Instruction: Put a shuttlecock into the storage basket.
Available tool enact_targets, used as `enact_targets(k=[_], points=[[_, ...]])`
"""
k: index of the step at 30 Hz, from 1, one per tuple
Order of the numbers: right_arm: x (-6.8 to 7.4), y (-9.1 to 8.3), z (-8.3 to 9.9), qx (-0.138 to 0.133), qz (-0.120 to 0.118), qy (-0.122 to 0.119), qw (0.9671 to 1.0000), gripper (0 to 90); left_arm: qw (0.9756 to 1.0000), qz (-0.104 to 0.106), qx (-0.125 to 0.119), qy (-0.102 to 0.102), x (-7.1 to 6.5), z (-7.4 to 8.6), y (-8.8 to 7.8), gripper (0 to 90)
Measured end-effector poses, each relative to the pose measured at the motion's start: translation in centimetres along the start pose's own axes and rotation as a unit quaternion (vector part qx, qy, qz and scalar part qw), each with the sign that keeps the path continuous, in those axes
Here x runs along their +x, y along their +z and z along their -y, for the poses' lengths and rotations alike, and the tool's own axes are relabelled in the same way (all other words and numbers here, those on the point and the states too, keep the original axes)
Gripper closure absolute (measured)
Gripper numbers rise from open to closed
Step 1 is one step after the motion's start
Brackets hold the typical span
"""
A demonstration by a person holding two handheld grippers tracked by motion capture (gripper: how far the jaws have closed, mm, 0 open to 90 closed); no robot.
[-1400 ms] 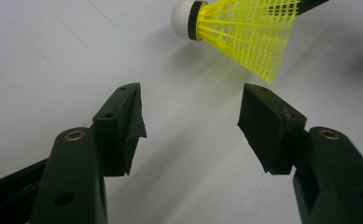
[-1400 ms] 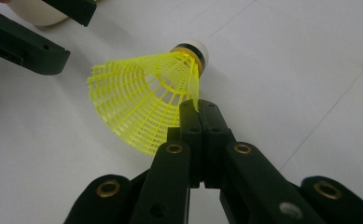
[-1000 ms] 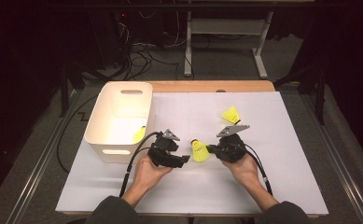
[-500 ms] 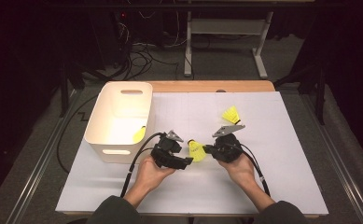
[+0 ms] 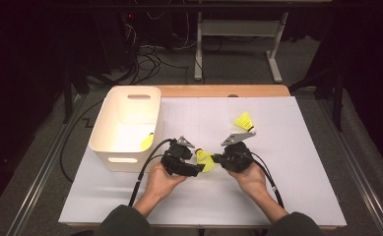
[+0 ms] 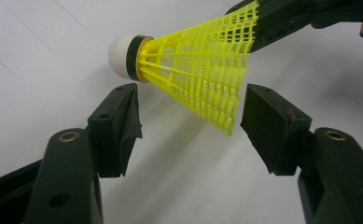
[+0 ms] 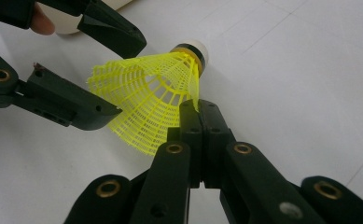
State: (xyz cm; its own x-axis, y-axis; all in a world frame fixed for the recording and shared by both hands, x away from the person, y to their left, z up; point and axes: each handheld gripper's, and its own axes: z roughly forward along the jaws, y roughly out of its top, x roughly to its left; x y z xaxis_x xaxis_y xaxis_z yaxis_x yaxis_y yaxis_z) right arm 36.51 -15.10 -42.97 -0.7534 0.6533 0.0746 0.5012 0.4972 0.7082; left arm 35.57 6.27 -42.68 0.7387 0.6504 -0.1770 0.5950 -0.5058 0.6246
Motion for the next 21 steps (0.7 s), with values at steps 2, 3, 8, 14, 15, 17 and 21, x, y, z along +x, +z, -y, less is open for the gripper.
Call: enact_targets(k=[2, 3, 8, 14, 15, 17, 21], points=[[0.08, 0.00, -0.01, 0.000, -0.003, 0.000, 1.0000, 90.0, 1.0000, -0.002, 0.000, 0.000, -0.01, -0.01, 0.02, 38.4], [0.11, 0.00, -0.01, -0.002, -0.003, 0.001, 1.0000, 90.0, 1.0000, -0.003, 0.000, -0.002, 0.00, -0.02, 0.04, 38.7], [0.26, -0.06, -0.03, -0.003, -0.007, -0.005, 1.0000, 90.0, 0.9999, -0.009, 0.001, -0.005, 0.09, -0.03, 0.08, 42.3], [0.37, -0.19, -0.03, -0.003, -0.011, -0.006, 0.9999, 90.0, 1.0000, -0.002, 0.005, -0.008, 0.10, -0.04, 0.15, 53.3], [0.38, -0.20, -0.03, -0.004, -0.012, -0.006, 0.9999, 90.0, 1.0000, -0.002, 0.005, -0.008, 0.08, -0.05, 0.16, 55.3], [0.40, -0.21, -0.02, -0.004, -0.013, -0.007, 0.9999, 90.0, 1.0000, -0.003, 0.006, -0.007, 0.05, -0.05, 0.18, 59.2], [0.39, -0.18, 0.00, -0.003, -0.014, -0.009, 0.9999, 90.0, 0.9999, -0.008, 0.009, -0.003, -0.02, -0.04, 0.23, 67.7]])
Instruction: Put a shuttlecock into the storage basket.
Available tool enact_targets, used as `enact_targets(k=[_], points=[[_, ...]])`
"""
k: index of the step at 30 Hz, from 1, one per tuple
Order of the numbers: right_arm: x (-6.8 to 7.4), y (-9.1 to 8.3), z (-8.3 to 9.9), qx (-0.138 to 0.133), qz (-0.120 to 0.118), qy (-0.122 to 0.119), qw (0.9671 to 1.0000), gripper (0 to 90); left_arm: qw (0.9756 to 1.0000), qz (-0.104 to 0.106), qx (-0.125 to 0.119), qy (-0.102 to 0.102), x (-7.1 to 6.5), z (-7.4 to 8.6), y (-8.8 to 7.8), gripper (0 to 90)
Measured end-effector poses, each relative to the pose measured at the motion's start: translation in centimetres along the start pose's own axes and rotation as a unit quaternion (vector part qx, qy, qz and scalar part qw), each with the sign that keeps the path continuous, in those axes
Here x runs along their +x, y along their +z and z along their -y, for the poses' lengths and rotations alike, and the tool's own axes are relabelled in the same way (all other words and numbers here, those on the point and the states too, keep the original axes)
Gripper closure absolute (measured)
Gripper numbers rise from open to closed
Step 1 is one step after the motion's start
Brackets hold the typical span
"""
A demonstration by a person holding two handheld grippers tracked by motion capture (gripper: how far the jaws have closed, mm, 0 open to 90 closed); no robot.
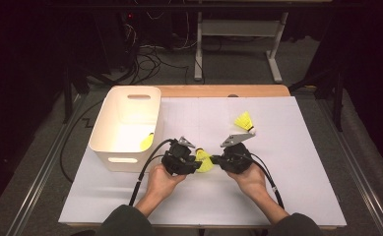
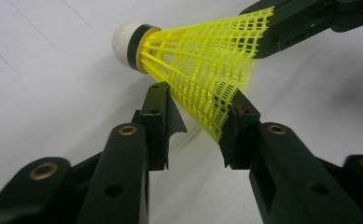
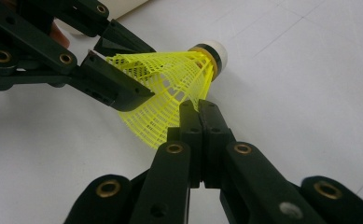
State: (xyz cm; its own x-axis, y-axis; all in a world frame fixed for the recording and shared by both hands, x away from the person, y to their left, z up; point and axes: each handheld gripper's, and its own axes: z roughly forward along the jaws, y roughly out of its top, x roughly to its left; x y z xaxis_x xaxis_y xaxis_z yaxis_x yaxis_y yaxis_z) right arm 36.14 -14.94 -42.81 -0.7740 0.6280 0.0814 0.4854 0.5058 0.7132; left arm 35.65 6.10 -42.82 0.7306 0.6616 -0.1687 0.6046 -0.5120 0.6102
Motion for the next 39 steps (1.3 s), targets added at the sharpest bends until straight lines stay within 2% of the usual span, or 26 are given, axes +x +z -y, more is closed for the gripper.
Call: enact_targets(k=[5, 12, 16, 21, 26, 33, 38, 39], points=[[0.0, 0.0, 0.1, 0.000, -0.003, 0.003, 1.0000, 90.0, 1.0000, -0.007, 0.004, 0.001, 0.0, 0.0, 0.0, 75.4], [0.1, 0.0, 0.1, 0.000, -0.004, 0.002, 1.0000, 90.0, 0.9995, -0.023, 0.013, 0.016, -0.3, -0.5, -0.2, 85.4], [0.0, -0.2, 0.2, 0.000, -0.004, 0.007, 1.0000, 90.0, 0.9993, -0.029, 0.014, 0.018, -0.5, -0.8, -0.2, 88.3], [-0.1, -0.4, 0.4, -0.003, 0.000, 0.007, 1.0000, 87.1, 0.9992, -0.034, 0.019, 0.011, -0.4, -1.3, 0.1, 89.3], [0.0, -0.8, 0.5, -0.009, 0.001, 0.004, 1.0000, 78.3, 0.9989, -0.038, 0.026, 0.012, -0.7, -1.8, 0.2, 89.6], [0.2, -1.7, 1.1, -0.029, 0.008, -0.001, 0.9995, 57.5, 0.9982, -0.047, 0.033, 0.015, -1.2, -2.6, 0.2, 89.6], [-0.1, -2.6, 1.7, -0.048, 0.006, 0.003, 0.9988, 51.0, 0.9978, -0.052, 0.041, 0.010, -1.0, -2.7, 0.7, 89.7], [-0.2, -2.8, 1.8, -0.050, 0.009, -0.002, 0.9987, 50.5, 0.9977, -0.053, 0.041, 0.008, -1.0, -2.7, 0.7, 89.7]])
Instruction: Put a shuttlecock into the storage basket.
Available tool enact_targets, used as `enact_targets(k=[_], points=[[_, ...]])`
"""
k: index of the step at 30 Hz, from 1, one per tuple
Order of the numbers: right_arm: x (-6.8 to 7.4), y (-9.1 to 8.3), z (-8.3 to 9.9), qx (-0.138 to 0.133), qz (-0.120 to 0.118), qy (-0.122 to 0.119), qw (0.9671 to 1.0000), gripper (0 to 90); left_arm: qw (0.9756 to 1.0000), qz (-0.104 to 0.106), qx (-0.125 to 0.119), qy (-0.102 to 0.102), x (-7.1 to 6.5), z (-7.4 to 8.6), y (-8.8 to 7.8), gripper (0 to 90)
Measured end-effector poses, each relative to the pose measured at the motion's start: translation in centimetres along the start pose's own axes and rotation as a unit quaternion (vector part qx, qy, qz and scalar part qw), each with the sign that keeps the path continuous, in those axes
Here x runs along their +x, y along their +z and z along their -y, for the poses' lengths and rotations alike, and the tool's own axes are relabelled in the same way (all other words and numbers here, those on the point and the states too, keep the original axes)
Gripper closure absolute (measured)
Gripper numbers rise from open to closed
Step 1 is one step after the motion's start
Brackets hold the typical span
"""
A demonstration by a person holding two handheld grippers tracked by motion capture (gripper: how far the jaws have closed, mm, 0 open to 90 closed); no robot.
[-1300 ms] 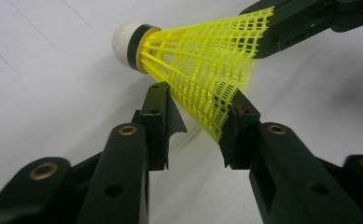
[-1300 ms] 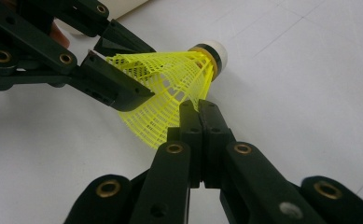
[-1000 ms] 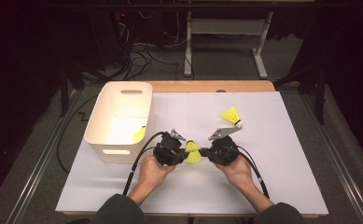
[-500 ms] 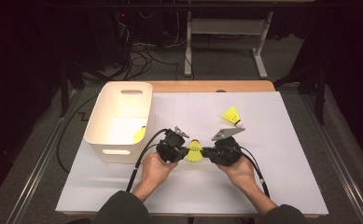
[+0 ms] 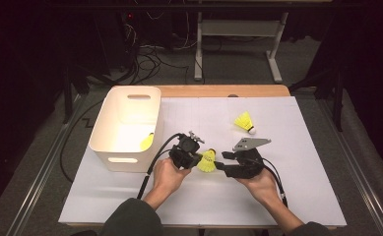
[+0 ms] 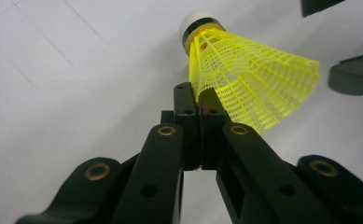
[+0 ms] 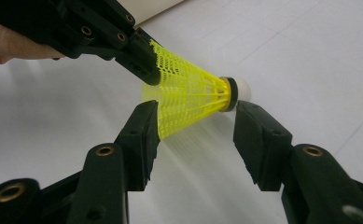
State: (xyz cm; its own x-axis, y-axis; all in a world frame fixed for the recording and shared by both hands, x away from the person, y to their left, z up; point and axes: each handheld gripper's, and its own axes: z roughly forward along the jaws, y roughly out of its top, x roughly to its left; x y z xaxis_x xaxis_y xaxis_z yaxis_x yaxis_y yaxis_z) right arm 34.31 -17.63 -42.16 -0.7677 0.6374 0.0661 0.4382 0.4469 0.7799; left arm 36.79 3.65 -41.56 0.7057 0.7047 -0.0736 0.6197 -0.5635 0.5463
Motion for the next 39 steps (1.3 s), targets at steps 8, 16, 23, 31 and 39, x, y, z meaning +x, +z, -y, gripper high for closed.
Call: enact_targets(k=[8, 16, 23, 31, 39], points=[[-0.7, -1.7, 0.8, -0.015, 0.013, 0.004, 0.9998, 48.2, 1.0000, -0.003, 0.000, -0.009, 0.4, 0.0, -0.3, 89.7], [-1.3, -2.9, 1.7, -0.019, 0.022, 0.005, 0.9996, 43.5, 0.9999, 0.004, -0.005, -0.015, 0.8, 0.0, -1.1, 89.7], [-1.8, -3.9, 2.6, -0.019, 0.028, 0.014, 0.9993, 41.5, 0.9998, -0.001, -0.005, -0.018, 1.1, 0.0, -1.6, 89.6], [-2.6, -5.2, 4.0, -0.035, 0.039, 0.028, 0.9982, 39.4, 0.9999, -0.009, -0.006, -0.001, 0.6, -1.0, -2.4, 89.6], [-3.2, -6.5, 5.7, -0.048, 0.046, 0.039, 0.9970, 38.5, 0.9999, -0.012, -0.007, -0.002, 0.8, -1.4, -2.9, 89.6]])
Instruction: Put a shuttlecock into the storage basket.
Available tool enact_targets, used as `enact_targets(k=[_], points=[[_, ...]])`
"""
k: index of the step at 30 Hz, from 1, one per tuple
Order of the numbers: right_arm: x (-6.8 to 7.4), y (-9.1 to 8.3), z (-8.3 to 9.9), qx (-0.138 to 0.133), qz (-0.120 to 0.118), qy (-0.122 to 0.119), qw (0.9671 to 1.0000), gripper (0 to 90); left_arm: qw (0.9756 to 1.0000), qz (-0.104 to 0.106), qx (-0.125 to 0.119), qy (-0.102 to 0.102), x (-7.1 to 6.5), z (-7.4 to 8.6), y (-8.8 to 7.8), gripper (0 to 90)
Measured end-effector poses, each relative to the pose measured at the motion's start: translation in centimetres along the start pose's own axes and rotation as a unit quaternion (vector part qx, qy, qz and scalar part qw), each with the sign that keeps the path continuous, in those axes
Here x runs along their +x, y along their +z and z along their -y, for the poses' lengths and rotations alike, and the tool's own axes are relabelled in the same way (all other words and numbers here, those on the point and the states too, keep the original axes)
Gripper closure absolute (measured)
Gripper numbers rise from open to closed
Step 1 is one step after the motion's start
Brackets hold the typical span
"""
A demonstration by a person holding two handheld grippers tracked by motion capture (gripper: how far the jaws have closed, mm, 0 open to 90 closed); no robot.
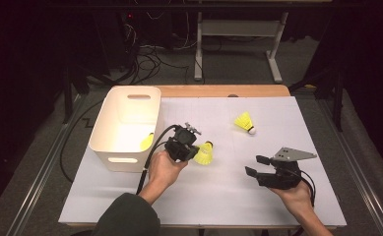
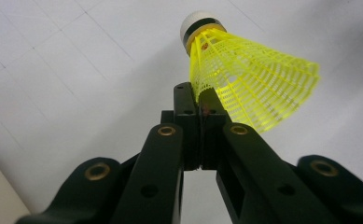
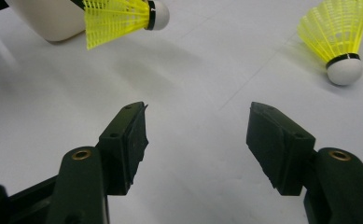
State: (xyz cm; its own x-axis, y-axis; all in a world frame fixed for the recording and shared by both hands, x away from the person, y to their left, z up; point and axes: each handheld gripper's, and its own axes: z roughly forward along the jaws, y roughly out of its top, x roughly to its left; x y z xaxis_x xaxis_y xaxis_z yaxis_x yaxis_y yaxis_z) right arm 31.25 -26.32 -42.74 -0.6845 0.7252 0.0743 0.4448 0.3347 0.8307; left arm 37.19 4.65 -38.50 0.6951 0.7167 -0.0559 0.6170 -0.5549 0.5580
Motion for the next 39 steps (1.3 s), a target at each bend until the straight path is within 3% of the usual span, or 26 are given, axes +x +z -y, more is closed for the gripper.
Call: enact_targets(k=[14, 24, 39], points=[[-0.6, -2.0, 2.5, -0.018, 0.020, 0.002, 0.9996, 36.3, 1.0000, -0.005, 0.001, -0.007, 0.5, -0.4, -0.9, 89.6], [-1.4, -3.1, 4.4, -0.040, 0.033, 0.025, 0.9984, 35.4, 0.9999, -0.008, -0.004, -0.007, 0.9, -0.9, -2.0, 89.6], [-1.8, -3.6, 6.0, -0.054, 0.041, 0.038, 0.9970, 33.9, 0.9996, -0.015, -0.016, -0.016, 1.6, -1.6, -3.4, 89.5]])
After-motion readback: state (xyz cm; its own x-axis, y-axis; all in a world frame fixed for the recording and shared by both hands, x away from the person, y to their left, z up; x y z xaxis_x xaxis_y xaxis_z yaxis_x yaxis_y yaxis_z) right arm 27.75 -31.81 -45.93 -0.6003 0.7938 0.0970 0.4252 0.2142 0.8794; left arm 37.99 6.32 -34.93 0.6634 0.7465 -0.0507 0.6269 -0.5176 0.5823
